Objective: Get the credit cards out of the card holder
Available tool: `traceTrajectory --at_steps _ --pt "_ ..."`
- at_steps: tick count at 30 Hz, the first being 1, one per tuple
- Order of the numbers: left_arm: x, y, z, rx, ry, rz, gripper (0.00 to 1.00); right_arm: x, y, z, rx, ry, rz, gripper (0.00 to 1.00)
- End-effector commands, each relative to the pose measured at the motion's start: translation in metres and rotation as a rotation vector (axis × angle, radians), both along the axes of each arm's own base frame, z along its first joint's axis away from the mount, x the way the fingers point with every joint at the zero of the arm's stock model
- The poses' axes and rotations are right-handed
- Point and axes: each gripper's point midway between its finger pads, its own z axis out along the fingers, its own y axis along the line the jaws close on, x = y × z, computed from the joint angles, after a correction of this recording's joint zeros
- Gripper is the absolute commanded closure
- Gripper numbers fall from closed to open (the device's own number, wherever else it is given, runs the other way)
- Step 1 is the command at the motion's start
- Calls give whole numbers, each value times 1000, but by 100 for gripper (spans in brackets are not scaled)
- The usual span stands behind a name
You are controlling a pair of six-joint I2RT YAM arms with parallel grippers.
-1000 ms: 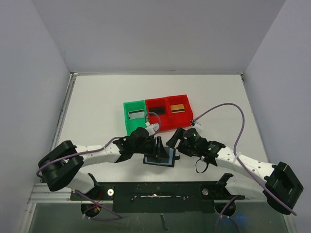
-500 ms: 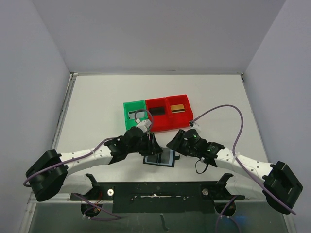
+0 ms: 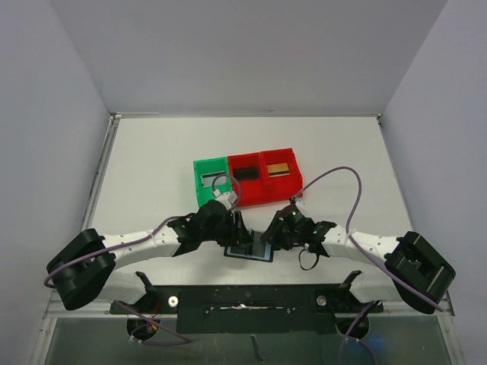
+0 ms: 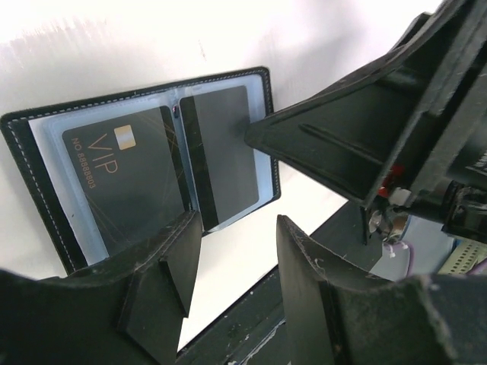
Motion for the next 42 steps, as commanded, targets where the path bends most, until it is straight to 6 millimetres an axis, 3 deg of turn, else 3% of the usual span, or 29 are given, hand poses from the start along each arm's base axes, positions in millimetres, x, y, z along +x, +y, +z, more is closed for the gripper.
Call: traceTrajectory --at_steps 1,9,16,27,42 --pt "3 -19 8 -54 -3 -58 57 -4 -12 -16 -31 42 -50 67" --pt "3 -21 -17 6 64 -46 57 -12 -21 -33 -73 92 -61 72" --pt "3 -18 -25 17 82 -22 57 -12 -22 -35 -72 94 -63 73" --pt "4 -19 -25 -8 96 5 58 -9 -21 -29 -55 64 -58 73" --pt "6 -14 -20 -197 188 77 66 -9 -20 -24 -25 47 -60 73"
